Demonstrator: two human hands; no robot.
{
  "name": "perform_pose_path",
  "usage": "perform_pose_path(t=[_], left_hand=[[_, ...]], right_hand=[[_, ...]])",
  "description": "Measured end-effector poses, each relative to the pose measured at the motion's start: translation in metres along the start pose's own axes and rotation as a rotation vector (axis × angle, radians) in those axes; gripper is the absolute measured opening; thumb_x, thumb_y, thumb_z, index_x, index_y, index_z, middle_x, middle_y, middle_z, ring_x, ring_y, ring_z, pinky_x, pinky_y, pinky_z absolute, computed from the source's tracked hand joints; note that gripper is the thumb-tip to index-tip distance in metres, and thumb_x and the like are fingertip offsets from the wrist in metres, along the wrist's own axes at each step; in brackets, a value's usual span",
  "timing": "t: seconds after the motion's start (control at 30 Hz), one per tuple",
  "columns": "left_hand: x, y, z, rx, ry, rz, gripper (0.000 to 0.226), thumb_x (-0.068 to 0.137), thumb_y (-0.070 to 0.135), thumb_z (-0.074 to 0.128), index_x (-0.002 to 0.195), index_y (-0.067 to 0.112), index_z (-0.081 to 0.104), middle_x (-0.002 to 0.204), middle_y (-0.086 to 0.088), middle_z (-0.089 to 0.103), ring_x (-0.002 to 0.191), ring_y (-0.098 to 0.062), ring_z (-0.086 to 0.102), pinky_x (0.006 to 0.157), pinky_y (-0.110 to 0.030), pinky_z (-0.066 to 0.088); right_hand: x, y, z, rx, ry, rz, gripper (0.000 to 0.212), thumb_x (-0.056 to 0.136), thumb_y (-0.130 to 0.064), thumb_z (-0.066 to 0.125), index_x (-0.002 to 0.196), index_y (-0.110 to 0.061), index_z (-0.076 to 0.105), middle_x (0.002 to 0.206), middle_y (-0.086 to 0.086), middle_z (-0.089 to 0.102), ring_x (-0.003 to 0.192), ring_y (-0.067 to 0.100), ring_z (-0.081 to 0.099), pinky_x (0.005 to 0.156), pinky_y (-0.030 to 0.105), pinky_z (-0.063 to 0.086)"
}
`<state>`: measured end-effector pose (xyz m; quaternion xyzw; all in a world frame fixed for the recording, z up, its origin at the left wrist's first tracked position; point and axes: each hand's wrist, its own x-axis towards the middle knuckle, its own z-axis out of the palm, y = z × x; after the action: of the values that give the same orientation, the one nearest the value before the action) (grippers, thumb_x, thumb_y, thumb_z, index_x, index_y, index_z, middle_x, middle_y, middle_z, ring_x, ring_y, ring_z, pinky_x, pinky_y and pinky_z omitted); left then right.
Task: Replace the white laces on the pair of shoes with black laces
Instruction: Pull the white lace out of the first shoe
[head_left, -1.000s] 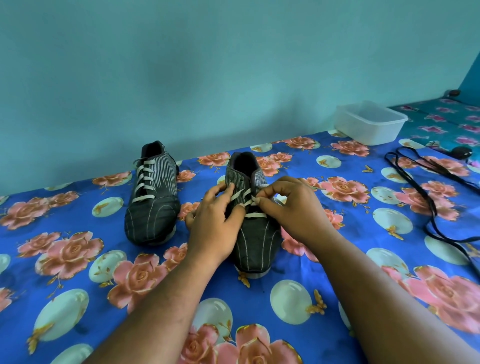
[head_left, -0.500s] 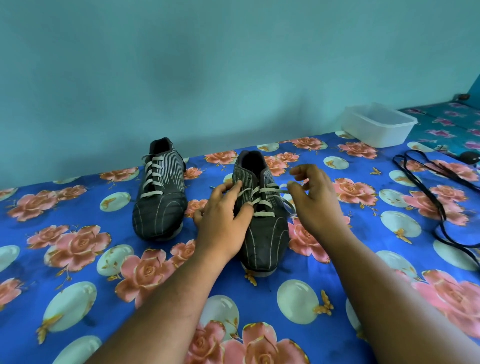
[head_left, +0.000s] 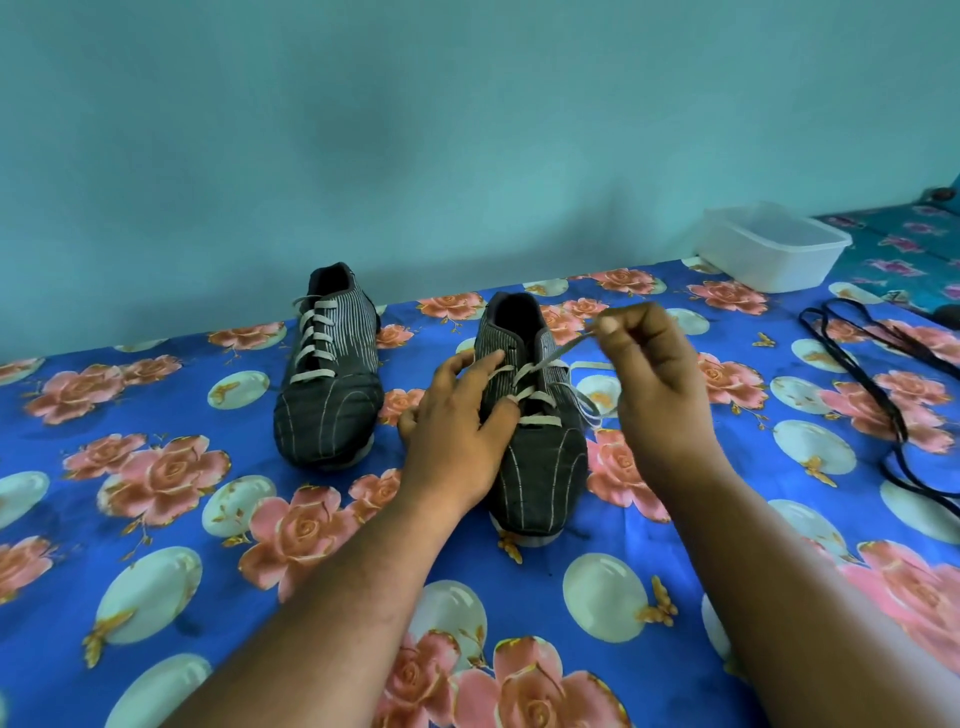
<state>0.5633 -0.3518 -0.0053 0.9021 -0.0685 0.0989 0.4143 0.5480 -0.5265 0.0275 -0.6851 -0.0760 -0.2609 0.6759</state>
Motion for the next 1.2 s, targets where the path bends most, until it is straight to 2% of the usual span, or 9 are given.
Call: perform_pose_path(t=[0.1, 0.23, 0.37, 0.5, 0.63, 0.73, 0.83, 1.03, 1.2], left_hand=[[0.001, -0.002, 0.000, 0.011, 0.010, -0.002, 0.058, 0.089, 0.050, 0.044, 0.146, 0.043, 0.047, 0.156, 0.010, 0.036, 0.143, -0.013, 0.036, 0.116, -0.046, 0.018], [0.003, -0.004, 0.003, 0.030, 0.028, -0.003, 0.049, 0.099, 0.038, 0.055, 0.147, 0.042, 0.046, 0.157, 0.009, 0.036, 0.145, -0.013, 0.033, 0.114, -0.044, 0.018], [0.002, -0.004, 0.002, 0.027, 0.020, 0.005, 0.055, 0.092, 0.047, 0.047, 0.147, 0.043, 0.045, 0.156, 0.010, 0.037, 0.144, -0.013, 0.034, 0.114, -0.046, 0.019], [0.002, -0.004, 0.003, 0.017, 0.021, -0.004, 0.058, 0.088, 0.050, 0.044, 0.145, 0.045, 0.046, 0.154, 0.011, 0.040, 0.142, -0.012, 0.037, 0.114, -0.047, 0.019], [0.002, -0.004, 0.004, 0.008, 0.026, -0.009, 0.060, 0.084, 0.053, 0.041, 0.144, 0.046, 0.047, 0.151, 0.013, 0.042, 0.140, -0.012, 0.039, 0.115, -0.049, 0.020], [0.002, -0.004, 0.004, 0.016, 0.032, -0.008, 0.060, 0.084, 0.054, 0.041, 0.144, 0.046, 0.047, 0.151, 0.013, 0.042, 0.139, -0.012, 0.040, 0.115, -0.048, 0.020], [0.002, -0.005, 0.005, 0.013, 0.031, -0.015, 0.059, 0.085, 0.053, 0.041, 0.143, 0.048, 0.046, 0.152, 0.014, 0.042, 0.137, -0.012, 0.043, 0.115, -0.049, 0.021], [0.003, -0.006, 0.005, 0.006, 0.019, -0.022, 0.059, 0.085, 0.054, 0.040, 0.143, 0.050, 0.044, 0.151, 0.014, 0.042, 0.135, -0.013, 0.044, 0.115, -0.051, 0.021], [0.003, -0.007, 0.003, -0.005, -0.005, -0.031, 0.059, 0.084, 0.055, 0.040, 0.143, 0.051, 0.043, 0.150, 0.015, 0.042, 0.136, -0.012, 0.043, 0.113, -0.048, 0.020]], right_hand=[[0.008, 0.013, -0.004, -0.170, 0.065, 0.075, 0.010, 0.099, -0.022, 0.060, 0.090, -0.022, 0.056, 0.084, -0.011, 0.056, 0.076, 0.008, 0.050, 0.072, 0.025, 0.044], [0.004, 0.033, -0.005, -0.663, -0.104, 0.064, 0.030, 0.089, -0.057, 0.057, 0.114, -0.041, 0.055, 0.122, -0.013, 0.055, 0.119, 0.019, 0.049, 0.102, 0.051, 0.042], [0.002, 0.031, 0.002, -0.728, -0.219, 0.015, 0.031, 0.089, -0.063, 0.058, 0.109, -0.040, 0.061, 0.115, -0.018, 0.062, 0.117, 0.015, 0.043, 0.099, 0.048, 0.039], [0.006, 0.033, -0.004, -0.651, -0.191, -0.035, 0.005, 0.095, -0.039, 0.066, 0.091, -0.037, 0.063, 0.098, -0.020, 0.065, 0.109, 0.020, 0.050, 0.095, 0.044, 0.042], [0.009, 0.022, -0.007, -0.427, -0.152, -0.005, 0.018, 0.100, -0.026, 0.062, 0.084, -0.032, 0.059, 0.087, -0.020, 0.064, 0.099, 0.015, 0.057, 0.082, 0.026, 0.041], [0.007, 0.024, -0.006, -0.559, -0.178, -0.063, 0.008, 0.096, -0.038, 0.065, 0.091, -0.032, 0.064, 0.098, -0.020, 0.065, 0.107, 0.014, 0.052, 0.089, 0.032, 0.039], [0.003, 0.031, 0.000, -0.736, -0.250, -0.096, 0.023, 0.089, -0.053, 0.066, 0.105, -0.036, 0.068, 0.111, -0.017, 0.065, 0.114, 0.015, 0.049, 0.097, 0.040, 0.037], [0.002, 0.029, 0.003, -0.721, -0.273, -0.141, 0.009, 0.093, -0.041, 0.069, 0.091, -0.032, 0.066, 0.102, -0.013, 0.063, 0.107, 0.017, 0.051, 0.096, 0.045, 0.042], [0.001, 0.006, 0.002, -0.110, -0.231, 0.099, 0.014, 0.102, -0.022, 0.061, 0.088, -0.021, 0.064, 0.081, -0.015, 0.064, 0.079, 0.002, 0.057, 0.078, 0.019, 0.047]])
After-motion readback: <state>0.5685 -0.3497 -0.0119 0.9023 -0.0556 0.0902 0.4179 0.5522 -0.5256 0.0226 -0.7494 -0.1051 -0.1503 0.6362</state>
